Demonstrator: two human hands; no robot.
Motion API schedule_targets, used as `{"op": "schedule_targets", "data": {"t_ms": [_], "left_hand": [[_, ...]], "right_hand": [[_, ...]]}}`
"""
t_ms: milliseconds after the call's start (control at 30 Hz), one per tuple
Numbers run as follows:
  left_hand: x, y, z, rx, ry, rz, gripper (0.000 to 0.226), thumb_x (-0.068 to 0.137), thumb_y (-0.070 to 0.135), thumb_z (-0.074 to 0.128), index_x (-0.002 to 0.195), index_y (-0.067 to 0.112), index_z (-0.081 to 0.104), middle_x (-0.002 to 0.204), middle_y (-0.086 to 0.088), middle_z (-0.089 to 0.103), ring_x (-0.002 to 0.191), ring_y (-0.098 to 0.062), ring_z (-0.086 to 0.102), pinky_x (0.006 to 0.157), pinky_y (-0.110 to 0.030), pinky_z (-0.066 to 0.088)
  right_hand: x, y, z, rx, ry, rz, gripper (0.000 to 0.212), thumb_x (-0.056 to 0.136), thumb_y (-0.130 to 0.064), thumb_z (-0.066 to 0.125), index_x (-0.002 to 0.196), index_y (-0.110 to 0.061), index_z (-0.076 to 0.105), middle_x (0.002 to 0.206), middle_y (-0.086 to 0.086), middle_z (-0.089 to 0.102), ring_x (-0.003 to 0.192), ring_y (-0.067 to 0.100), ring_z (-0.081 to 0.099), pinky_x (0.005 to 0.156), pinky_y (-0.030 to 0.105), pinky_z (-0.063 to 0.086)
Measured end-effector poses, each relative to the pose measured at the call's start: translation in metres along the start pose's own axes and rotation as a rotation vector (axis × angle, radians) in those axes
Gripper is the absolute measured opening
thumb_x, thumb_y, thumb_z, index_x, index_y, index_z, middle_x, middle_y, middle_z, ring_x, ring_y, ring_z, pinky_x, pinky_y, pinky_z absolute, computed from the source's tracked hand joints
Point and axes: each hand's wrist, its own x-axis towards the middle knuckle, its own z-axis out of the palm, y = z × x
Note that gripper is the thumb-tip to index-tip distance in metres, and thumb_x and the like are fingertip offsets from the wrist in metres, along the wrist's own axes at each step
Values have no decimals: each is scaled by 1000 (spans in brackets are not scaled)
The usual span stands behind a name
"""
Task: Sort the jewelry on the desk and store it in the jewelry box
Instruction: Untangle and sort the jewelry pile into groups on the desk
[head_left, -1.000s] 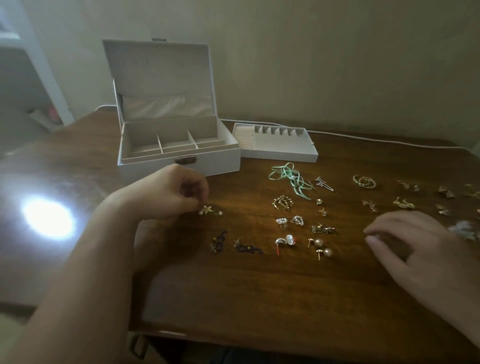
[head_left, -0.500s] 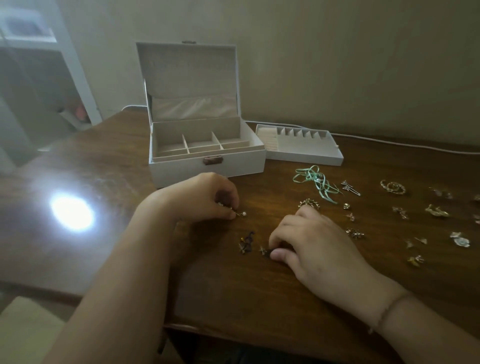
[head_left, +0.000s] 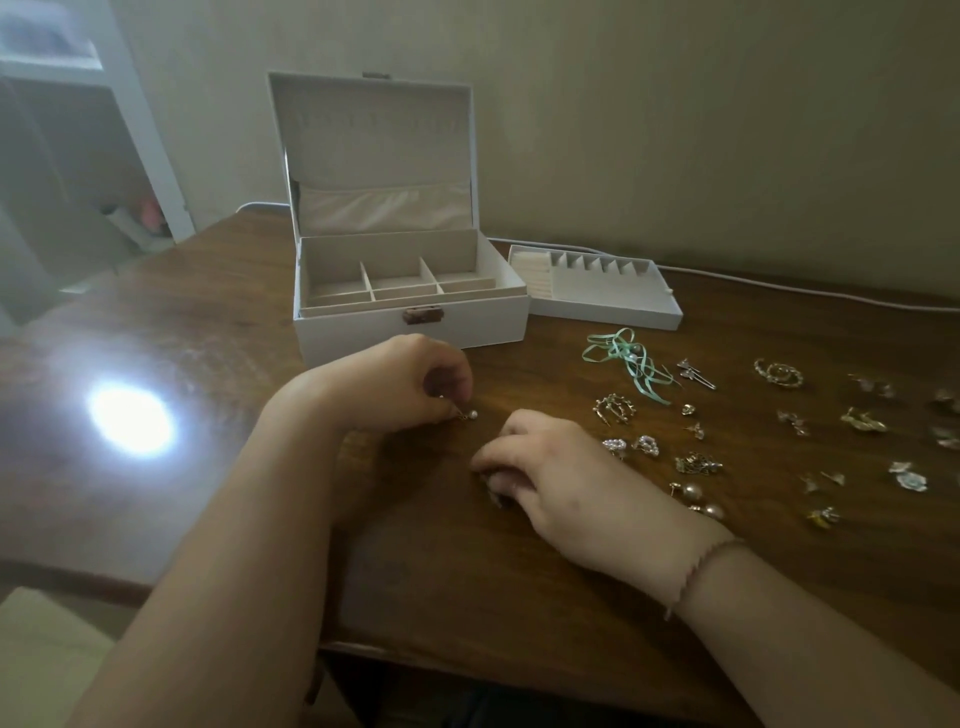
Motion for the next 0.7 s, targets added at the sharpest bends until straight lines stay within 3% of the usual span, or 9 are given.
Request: {"op": "schedule_targets", "data": {"t_ms": [167,333,533,633,700], "left_hand": [[1,-1,0,-1,-26,6,24,89,13,68,92,36,62,83,17,58,72,18,52,61,-4,41],[2,-3,2,0,-15,7,23,88,14,69,93,36,63,82,15,58,71,15,53,61,-5,41],[1,-6,0,56,-14,18,26,86,16,71,90,40,64,82,13,64,75,3,57,62,-16,40],[2,-7,1,62,-10,19,27,84,17,74,90,41,66,81,17,65,76,3,59,63,-18,41],[4,-10,2,73,-20,9,28,82,22,77,89,46,66,86,23,65,77,3,60,66,-23,45]], "right_hand": [[-18,4,-4,-30,-79,-34,40,98,-9,50,132,-30,55,125,-15,42,100,1,49,84,22,50],[-40,3,-8,3,-95,-80,31,99,-33,48,129,-32,53,131,-20,36,113,2,44,96,24,44],[-101,22,3,-26,23,-120,16,97,-22,48,109,-30,55,115,-16,44,104,-1,45,85,22,47],[-150,60,-3,-88,162,12,14,94,-35,43,103,-39,54,109,-24,45,97,-9,47,82,10,45],[-179,88,-11,-84,275,139,13,95,-38,45,101,-43,56,107,-29,46,96,-8,52,84,11,43]]}}
